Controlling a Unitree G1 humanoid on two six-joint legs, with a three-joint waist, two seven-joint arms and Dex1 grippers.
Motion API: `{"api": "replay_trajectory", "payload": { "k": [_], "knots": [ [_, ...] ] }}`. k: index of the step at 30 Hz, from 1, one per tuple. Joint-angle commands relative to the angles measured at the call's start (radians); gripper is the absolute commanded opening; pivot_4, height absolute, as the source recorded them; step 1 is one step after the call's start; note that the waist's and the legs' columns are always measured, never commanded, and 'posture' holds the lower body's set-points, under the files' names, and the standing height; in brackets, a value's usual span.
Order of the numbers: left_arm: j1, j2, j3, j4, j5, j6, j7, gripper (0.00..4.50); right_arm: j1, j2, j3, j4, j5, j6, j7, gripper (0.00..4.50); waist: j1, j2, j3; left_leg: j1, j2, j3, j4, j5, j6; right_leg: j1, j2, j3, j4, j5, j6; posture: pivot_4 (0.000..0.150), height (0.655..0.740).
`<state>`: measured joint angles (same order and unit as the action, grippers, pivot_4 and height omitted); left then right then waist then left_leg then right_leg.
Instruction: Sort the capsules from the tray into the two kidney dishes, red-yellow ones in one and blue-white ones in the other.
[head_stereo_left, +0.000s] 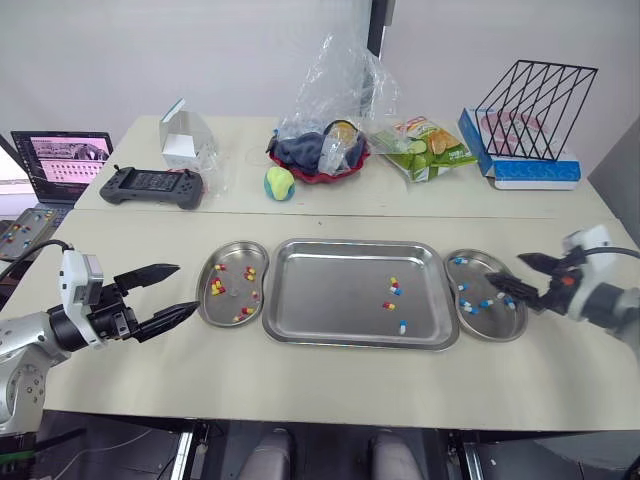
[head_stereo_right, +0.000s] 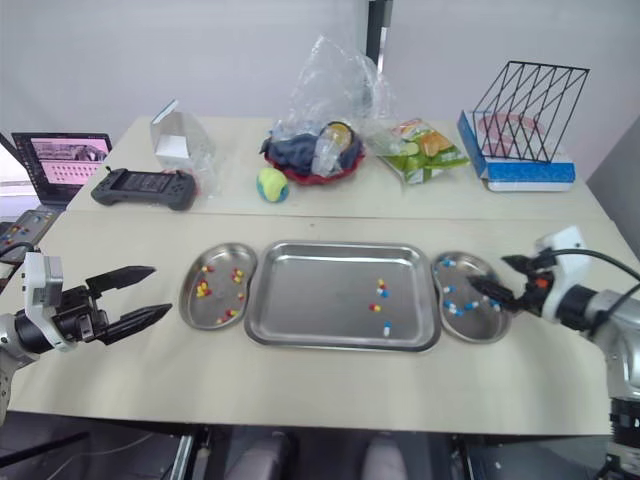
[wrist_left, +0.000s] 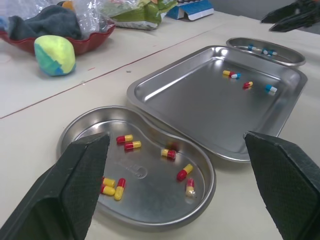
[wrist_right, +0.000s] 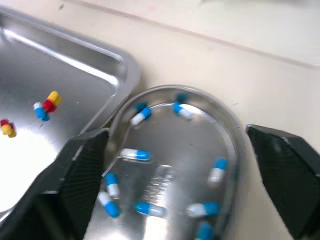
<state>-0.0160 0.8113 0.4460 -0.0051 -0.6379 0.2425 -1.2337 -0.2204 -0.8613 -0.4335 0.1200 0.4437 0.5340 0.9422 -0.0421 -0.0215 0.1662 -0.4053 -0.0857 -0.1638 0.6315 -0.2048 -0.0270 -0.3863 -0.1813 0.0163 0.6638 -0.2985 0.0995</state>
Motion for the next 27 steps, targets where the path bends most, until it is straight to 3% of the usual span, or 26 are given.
{"api": "replay_trajectory", "payload": {
  "k": [1,14,27],
  "knots": [
    [0.020,0.006,0.059,0.037,0.013,-0.044,0.011,4.50,0.011,-0.038,-0.097,0.086,0.012,-0.095,0.027,4.47,-0.001,0.000,0.000,0.000,0.000,0.000,0.000,0.000,0.000,0.000,0.000,0.000,0.000,0.000,0.000,0.150,0.7391],
    [0.061,-0.031,0.104,0.263,0.098,-0.243,0.041,4.50,0.143,0.013,-0.225,0.349,-0.013,-0.467,0.009,4.47,-0.002,0.000,0.000,0.001,0.000,0.001,-0.001,0.000,0.001,0.001,0.000,0.000,0.000,0.000,0.000,0.150,0.7391],
    [0.018,0.020,0.077,0.361,0.176,-0.233,0.122,4.50,0.154,0.025,-0.212,0.342,0.009,-0.489,-0.035,4.47,-0.001,0.001,0.000,0.002,0.000,0.001,-0.001,0.000,0.001,0.002,0.000,0.000,0.000,0.000,0.000,0.150,0.7391]
  ]
}}
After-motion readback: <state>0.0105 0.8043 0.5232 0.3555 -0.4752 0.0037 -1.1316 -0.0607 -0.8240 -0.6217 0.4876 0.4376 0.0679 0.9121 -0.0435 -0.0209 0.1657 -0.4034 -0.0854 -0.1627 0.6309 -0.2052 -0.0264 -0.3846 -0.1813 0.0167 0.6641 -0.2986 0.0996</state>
